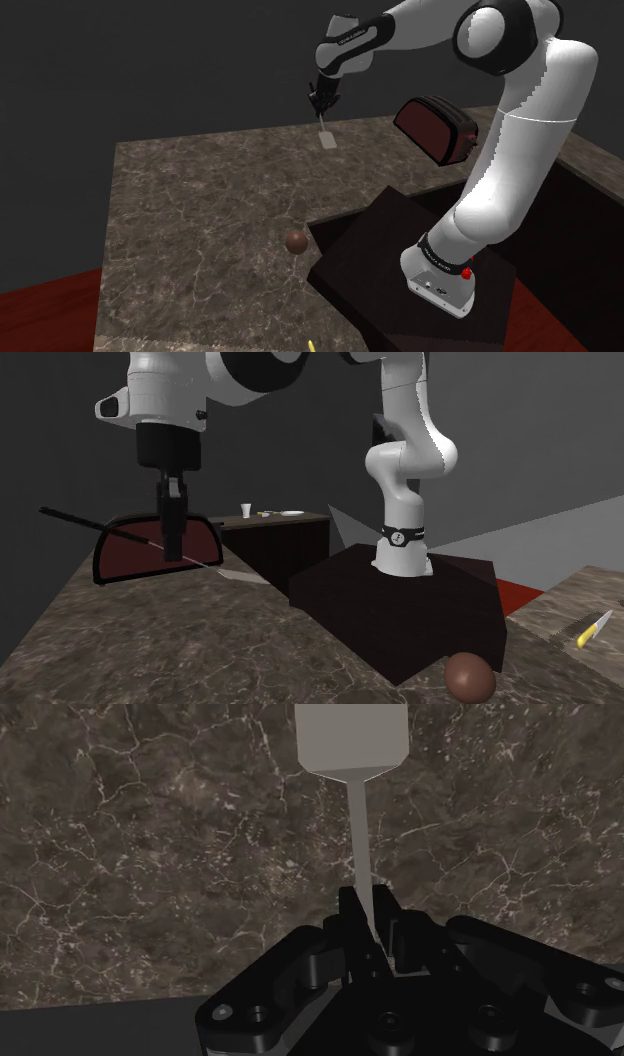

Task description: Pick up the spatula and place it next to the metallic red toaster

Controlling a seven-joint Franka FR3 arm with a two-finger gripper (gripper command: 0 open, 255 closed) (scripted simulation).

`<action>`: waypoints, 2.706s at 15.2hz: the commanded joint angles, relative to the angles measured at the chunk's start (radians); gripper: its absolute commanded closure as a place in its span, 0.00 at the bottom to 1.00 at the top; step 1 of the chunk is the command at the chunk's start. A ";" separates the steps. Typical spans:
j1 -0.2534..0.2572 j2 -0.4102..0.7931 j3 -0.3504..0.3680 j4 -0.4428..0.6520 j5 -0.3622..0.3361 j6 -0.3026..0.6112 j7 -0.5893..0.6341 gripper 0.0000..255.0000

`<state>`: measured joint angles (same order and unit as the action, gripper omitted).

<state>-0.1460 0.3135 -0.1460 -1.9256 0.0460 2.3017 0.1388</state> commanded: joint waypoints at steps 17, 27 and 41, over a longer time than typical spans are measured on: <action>-0.052 -0.090 -0.037 0.062 -0.003 -0.153 -0.085 1.00; -0.199 -0.054 -0.112 0.108 0.043 -0.169 -0.324 1.00; -0.439 0.145 -0.179 0.389 0.143 -0.274 -0.640 1.00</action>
<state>-0.5648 0.4405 -0.3221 -1.5569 0.1806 2.0325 -0.4762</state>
